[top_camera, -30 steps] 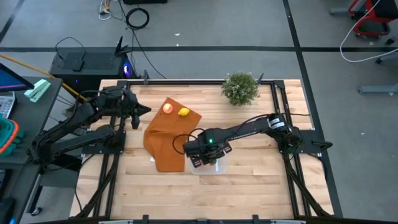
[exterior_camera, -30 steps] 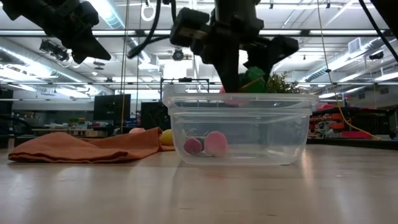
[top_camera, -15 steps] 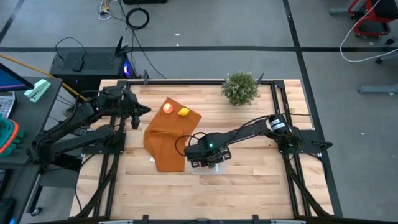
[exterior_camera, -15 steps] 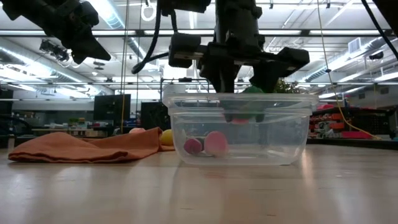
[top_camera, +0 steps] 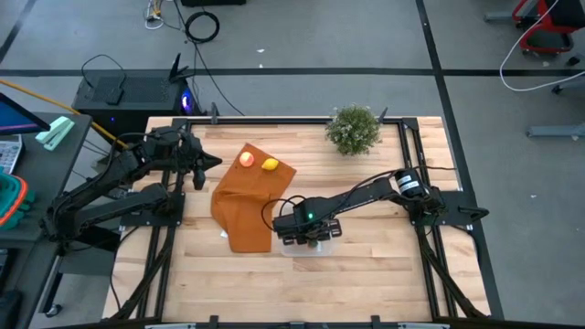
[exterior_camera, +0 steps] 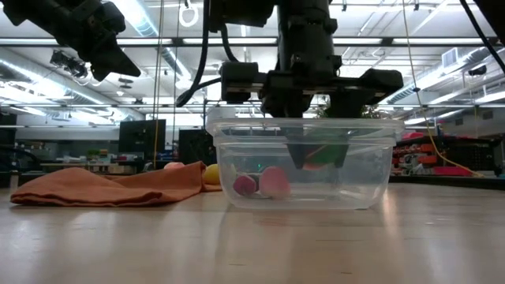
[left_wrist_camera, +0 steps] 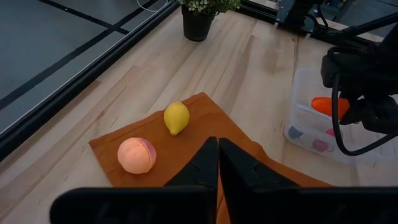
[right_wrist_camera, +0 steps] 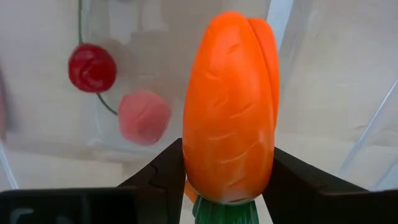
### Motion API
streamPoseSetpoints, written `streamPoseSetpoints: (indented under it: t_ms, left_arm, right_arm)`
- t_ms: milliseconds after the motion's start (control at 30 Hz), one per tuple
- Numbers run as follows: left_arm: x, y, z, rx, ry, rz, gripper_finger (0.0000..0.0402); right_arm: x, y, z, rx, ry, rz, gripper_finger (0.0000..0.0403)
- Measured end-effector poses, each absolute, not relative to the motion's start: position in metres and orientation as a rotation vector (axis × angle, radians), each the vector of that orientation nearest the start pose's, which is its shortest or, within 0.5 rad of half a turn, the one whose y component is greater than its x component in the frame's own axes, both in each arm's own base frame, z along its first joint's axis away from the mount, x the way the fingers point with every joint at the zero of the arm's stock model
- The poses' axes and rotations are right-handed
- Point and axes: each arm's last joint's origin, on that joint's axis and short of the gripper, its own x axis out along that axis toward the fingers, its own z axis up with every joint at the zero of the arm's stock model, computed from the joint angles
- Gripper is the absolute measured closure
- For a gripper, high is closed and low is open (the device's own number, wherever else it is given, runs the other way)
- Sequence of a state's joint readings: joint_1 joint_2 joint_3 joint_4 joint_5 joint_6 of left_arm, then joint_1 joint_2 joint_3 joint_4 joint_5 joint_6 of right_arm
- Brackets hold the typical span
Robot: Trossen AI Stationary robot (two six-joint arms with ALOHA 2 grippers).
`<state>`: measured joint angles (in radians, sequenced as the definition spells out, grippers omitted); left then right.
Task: Pick and placing Produce into tupperware
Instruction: Put the carrot into the transparent bin
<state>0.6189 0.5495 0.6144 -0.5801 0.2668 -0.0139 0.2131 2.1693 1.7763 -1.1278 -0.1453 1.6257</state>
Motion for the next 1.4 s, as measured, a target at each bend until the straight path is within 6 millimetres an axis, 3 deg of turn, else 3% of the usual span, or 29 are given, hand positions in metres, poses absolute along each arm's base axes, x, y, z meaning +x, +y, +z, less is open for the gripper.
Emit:
streamPoseSetpoints:
  t_ms: [433, 800, 1033, 1400]
  left_arm:
    - [0.101, 0.063, 0.27, -0.235, 0.466, 0.347, 0.0391]
    - [0.101, 0.063, 0.27, -0.234, 0.466, 0.347, 0.0378]
    - [0.101, 0.063, 0.27, -0.235, 0.467, 0.347, 0.0388]
    - [0.101, 0.063, 0.27, -0.235, 0.466, 0.347, 0.0379]
  right_arm:
    - [0.413, 0.093, 0.187, 1.21, 1.356, -0.996, 0.0259]
    - [0.417, 0.092, 0.179, 1.205, 1.332, -0.991, 0.0258]
    - [0.412, 0.092, 0.161, 1.246, 1.367, -1.004, 0.0256]
    - [0.413, 0.092, 0.162, 1.242, 1.355, -0.993, 0.0246]
